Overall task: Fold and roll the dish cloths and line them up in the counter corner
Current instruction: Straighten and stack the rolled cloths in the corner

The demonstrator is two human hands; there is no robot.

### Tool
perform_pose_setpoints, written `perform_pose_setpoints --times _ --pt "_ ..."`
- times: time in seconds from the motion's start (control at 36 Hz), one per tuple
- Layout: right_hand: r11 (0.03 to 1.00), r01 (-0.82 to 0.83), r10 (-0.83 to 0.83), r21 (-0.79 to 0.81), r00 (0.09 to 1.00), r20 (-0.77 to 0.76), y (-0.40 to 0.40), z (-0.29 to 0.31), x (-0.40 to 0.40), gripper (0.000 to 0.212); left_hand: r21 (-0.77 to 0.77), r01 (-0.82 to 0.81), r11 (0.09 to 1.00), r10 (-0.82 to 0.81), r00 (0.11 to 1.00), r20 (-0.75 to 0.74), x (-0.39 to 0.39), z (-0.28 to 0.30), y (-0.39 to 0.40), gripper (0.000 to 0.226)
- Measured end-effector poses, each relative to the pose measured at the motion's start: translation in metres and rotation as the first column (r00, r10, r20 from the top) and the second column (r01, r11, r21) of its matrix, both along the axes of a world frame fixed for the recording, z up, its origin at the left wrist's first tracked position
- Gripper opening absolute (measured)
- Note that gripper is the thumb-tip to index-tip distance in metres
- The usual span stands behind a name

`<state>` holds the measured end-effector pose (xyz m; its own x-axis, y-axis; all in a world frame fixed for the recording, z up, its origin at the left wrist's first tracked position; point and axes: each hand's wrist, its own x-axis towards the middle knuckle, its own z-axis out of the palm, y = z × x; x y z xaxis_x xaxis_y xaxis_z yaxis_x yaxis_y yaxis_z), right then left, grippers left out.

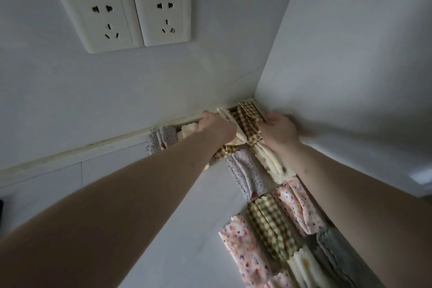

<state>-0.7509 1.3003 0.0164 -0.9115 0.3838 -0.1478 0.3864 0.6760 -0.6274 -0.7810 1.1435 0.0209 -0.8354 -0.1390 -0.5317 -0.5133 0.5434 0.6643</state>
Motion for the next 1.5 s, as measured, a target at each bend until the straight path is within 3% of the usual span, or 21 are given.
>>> perform_pose_setpoints --times 0.14,0.22,0.42,0.56,0.64,0.75,0.83,0.89,1.08,1.25,1.39,1.5 --pt "0.997 -0.066 0.063 -0.025 0.992 -0.110 -0.002 0.015 0.037 0.031 -0.034 0.121 0.992 -0.124 0.982 -0.143 0.052 0.023 -0.014 0.057" --pt "0.992 -0.108 0.103 -0.069 0.992 -0.077 -0.003 0.007 0.070 0.022 0.018 0.210 0.978 -0.205 0.967 -0.151 0.099 0.021 -0.025 0.045" --pt "0.971 -0.241 0.240 -0.001 0.969 0.065 -0.013 -0.008 0.145 0.021 0.050 0.218 0.975 -0.222 0.969 0.108 0.186 -0.019 -0.049 0.055" --pt "0.963 -0.254 0.238 0.091 0.959 0.156 -0.011 -0.006 0.177 0.012 0.011 0.254 0.967 -0.248 0.934 0.259 0.223 -0.032 -0.054 0.061" --pt "0.968 -0.231 0.203 0.101 0.952 0.231 -0.004 -0.010 0.195 0.017 0.001 0.202 0.979 -0.195 0.940 0.280 0.232 -0.030 -0.049 0.058" --pt "0.974 -0.190 0.148 0.123 0.944 0.294 0.009 -0.023 0.208 0.027 0.138 0.032 0.990 -0.080 0.930 0.358 0.236 -0.026 -0.038 0.054" --pt "0.990 -0.140 0.122 0.029 0.934 0.335 0.000 -0.015 0.210 0.019 0.198 -0.113 0.974 0.029 0.923 0.384 0.240 -0.029 -0.028 0.054" --pt "0.992 -0.125 0.128 -0.031 0.922 0.364 -0.008 -0.012 0.209 0.007 0.213 -0.182 0.960 0.093 0.923 0.372 0.242 -0.031 -0.022 0.046" --pt "0.971 -0.048 0.144 -0.236 0.901 0.408 -0.026 0.000 0.198 0.012 0.279 -0.191 0.941 0.106 0.950 0.293 0.236 -0.023 -0.034 0.007" --pt "0.920 -0.033 0.221 -0.390 0.866 0.448 -0.034 0.027 0.189 0.010 0.370 -0.144 0.918 0.103 0.986 0.128 0.216 0.011 -0.090 0.011" --pt "0.855 0.035 0.187 -0.517 0.909 0.372 -0.044 0.034 0.168 0.014 0.470 -0.240 0.850 0.303 0.951 -0.063 0.156 0.030 -0.134 0.016" --pt "0.825 0.048 0.131 -0.563 0.953 0.273 -0.063 0.040 0.126 0.014 0.491 -0.314 0.812 0.407 0.909 -0.091 0.099 0.029 -0.150 0.020"
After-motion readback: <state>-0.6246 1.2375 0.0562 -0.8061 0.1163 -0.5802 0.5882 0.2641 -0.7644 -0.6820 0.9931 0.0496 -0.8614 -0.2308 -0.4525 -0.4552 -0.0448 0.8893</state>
